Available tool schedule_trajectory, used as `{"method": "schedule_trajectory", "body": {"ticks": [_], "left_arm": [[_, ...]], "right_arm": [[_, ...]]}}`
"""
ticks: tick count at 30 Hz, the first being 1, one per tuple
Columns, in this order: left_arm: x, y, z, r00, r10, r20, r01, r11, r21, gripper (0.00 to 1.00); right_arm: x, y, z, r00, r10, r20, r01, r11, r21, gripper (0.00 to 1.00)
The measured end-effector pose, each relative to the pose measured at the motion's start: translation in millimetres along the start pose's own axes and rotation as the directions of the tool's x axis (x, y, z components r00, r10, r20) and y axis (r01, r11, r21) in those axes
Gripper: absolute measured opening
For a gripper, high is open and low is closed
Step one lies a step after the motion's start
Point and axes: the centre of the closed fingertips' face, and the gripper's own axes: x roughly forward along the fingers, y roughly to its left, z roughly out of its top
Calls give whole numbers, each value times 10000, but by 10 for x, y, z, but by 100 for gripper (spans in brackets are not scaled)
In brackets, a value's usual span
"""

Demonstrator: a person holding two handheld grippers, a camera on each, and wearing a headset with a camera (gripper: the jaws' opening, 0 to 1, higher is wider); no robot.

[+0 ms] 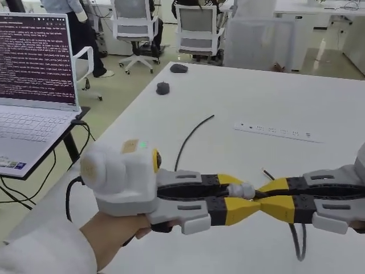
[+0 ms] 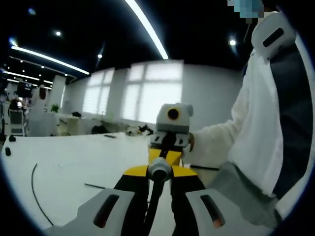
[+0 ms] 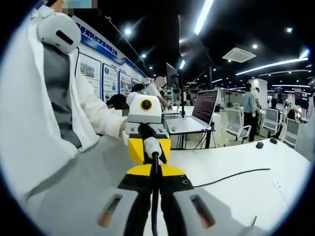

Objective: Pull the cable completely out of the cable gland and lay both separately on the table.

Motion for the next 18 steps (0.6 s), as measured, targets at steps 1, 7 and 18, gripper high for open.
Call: {"method": "schedule_trajectory", "body": {"ticks": [1, 7, 18], "left_arm": [[-1, 10, -15, 10000, 32, -63, -32, 10000, 55, 16], [9, 57, -97, 9992, 181, -350, -180, 9998, 37, 16], [-7, 7, -101, 9991, 149, -406, -164, 9992, -360, 16]], "right_arm": [[2, -4, -26, 9998, -4, -188, 1, 9999, -113, 2], [-97, -70, -252, 9943, -469, -958, 418, 9976, -553, 2], [-399, -149, -709, 9715, -1115, -2094, 1065, 9937, -353, 2]]}}
